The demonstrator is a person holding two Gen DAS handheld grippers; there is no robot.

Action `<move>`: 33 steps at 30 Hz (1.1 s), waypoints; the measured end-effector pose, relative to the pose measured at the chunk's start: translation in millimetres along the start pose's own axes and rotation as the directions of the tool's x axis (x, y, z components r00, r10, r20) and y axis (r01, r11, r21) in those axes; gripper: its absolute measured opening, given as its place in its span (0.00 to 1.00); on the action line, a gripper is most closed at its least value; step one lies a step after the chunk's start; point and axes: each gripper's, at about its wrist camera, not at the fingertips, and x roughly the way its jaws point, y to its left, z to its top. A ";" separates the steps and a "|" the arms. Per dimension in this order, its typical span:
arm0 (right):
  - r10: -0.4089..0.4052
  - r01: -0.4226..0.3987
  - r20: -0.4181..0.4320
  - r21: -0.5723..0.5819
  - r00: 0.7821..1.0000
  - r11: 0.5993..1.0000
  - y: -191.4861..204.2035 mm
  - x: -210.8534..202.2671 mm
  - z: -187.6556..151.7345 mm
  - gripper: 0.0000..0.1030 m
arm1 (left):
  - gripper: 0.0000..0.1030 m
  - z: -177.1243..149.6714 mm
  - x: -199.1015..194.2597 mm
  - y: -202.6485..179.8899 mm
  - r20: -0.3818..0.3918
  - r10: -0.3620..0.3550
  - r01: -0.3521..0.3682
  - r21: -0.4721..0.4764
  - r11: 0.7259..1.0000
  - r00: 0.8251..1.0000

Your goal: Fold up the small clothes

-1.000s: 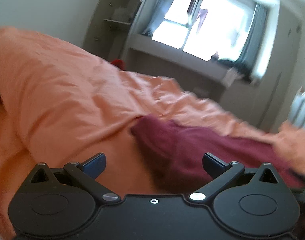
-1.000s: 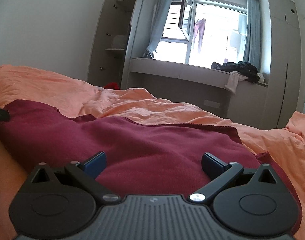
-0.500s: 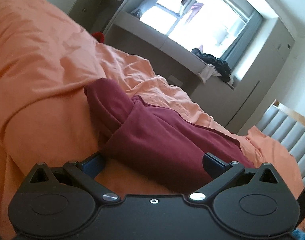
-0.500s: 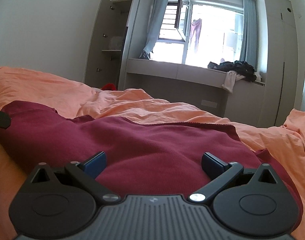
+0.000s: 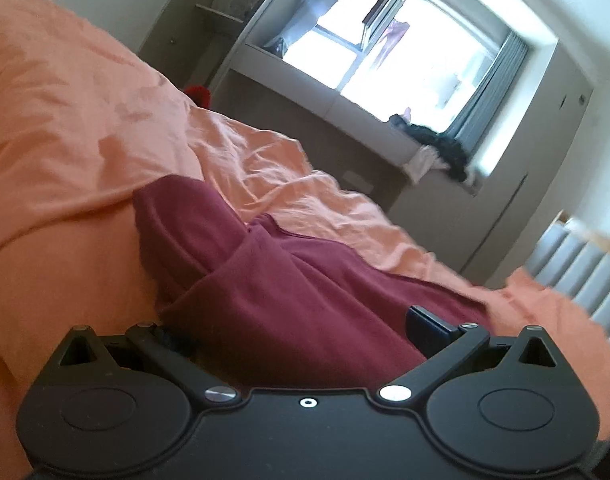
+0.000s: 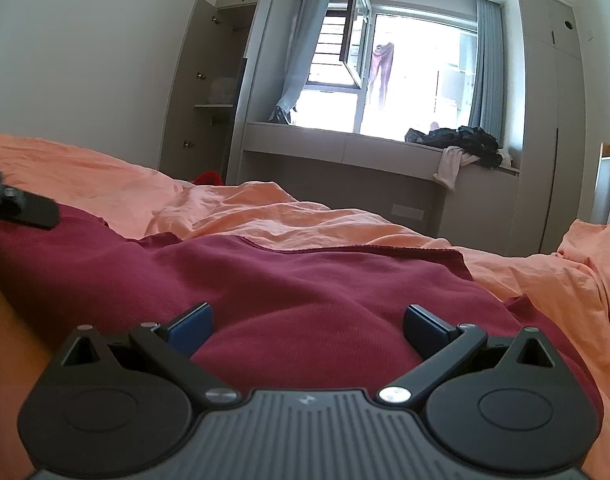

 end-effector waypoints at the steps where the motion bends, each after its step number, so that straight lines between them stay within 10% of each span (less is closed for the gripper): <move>1: -0.001 0.001 0.000 0.000 1.000 1.000 0.4 0.2 -0.2 1.00 | 0.99 1.6 3.7 -2.6 -0.004 0.016 -0.016 0.019 1.000 1.000; 6: -0.011 0.011 -0.004 0.000 1.000 1.000 2.4 1.1 0.7 1.00 | 0.90 14.6 11.2 -10.7 -0.023 0.074 -0.072 0.073 0.995 0.997; 13: -0.022 0.023 -0.021 0.023 1.000 0.999 4.1 3.0 3.8 1.00 | 0.18 31.8 22.3 -19.3 -0.025 0.140 -0.136 0.106 0.985 0.990; 26: 0.094 -0.092 -0.072 0.031 0.993 0.995 -23.5 -7.5 23.8 1.00 | 0.13 77.3 22.2 -128.6 0.069 -0.120 0.086 0.372 0.924 0.990; 33: -0.037 0.037 0.000 0.058 0.999 0.998 -72.2 -31.9 43.8 1.00 | 0.13 65.1 29.0 -198.9 0.021 -0.247 0.207 0.479 0.853 0.969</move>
